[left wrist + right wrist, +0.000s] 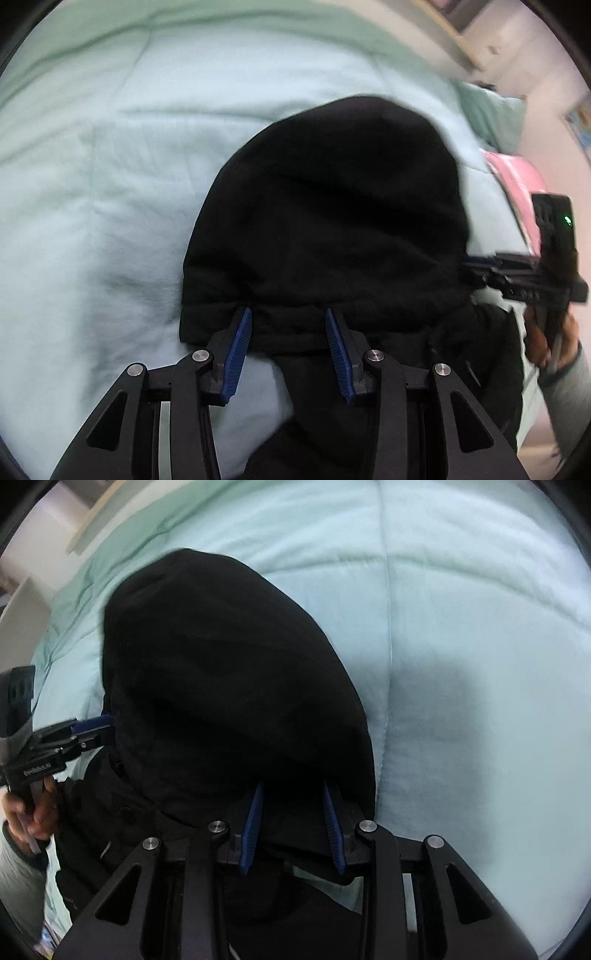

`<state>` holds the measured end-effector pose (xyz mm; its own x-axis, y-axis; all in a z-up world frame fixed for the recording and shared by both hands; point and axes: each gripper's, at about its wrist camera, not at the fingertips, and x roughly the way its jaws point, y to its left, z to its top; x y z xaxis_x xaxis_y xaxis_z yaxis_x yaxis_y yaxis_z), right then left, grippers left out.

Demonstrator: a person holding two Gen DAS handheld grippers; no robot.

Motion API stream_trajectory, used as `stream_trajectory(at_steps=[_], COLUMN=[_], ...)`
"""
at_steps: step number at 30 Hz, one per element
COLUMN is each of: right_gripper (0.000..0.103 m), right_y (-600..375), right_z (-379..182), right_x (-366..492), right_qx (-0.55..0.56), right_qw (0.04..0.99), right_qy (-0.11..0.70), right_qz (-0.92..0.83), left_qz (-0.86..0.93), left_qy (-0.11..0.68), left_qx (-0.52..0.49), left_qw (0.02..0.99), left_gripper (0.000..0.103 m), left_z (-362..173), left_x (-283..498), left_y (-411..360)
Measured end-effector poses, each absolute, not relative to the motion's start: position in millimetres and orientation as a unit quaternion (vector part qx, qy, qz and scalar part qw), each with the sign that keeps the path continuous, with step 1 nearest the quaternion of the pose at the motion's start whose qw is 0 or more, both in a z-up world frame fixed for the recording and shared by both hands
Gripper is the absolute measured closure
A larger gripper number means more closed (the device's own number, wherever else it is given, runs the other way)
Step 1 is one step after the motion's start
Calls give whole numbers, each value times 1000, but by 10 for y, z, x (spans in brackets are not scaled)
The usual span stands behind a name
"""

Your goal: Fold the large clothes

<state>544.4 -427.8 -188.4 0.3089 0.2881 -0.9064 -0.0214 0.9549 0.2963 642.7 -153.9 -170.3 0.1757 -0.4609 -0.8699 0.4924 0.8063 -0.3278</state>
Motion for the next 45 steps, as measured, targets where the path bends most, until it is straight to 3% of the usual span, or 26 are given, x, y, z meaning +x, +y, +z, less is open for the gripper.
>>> stream_trajectory(at_steps=[5, 7, 9, 16, 22, 26, 28, 29, 32, 39, 45], right_gripper=[61, 49, 37, 37, 37, 29, 42, 58, 81, 84, 84], right_y=[-4292, -4313, -4355, -4318, -4231, -4282, -4235, -4195, -4079, -3786, -3568], right_z=[-1478, -1359, -1282, -1373, -1619, -1876, -1916, -1883, -1644, -718, -234], right_x=[5434, 5498, 5551, 5931, 6267, 6479, 6500, 6473, 6250, 5155, 4159], right_qx=[67, 65, 57, 62, 55, 105, 111, 105, 69, -19, -44], right_qw=[822, 829, 839, 834, 815, 782, 786, 792, 810, 860, 868], right_qy=[553, 541, 526, 528, 547, 574, 568, 559, 533, 453, 430], right_qz=[120, 124, 124, 147, 185, 218, 218, 222, 234, 233, 244], left_qz=[-345, -339, -327, -340, -387, -413, -417, -424, -445, -493, -503], left_qy=[512, 515, 522, 541, 605, 623, 605, 593, 562, 479, 456], left_qx=[17, 23, 39, 46, 32, -8, -4, 3, 21, 53, 79], left_qw=[786, 787, 786, 768, 695, 664, 679, 685, 697, 724, 730], left_gripper=[59, 52, 52, 52, 52, 52, 54, 64, 76, 77, 77], left_z=[-1191, -1112, -1116, -1315, -1881, -2048, -2011, -1975, -1728, -766, -288], left_x=[6509, 6659, 6859, 7308, 7632, 7691, 7606, 7540, 7272, 6218, 5168], left_y=[-1343, -1345, -1368, -1636, -1765, -1739, -1763, -1772, -1701, -1395, -1206])
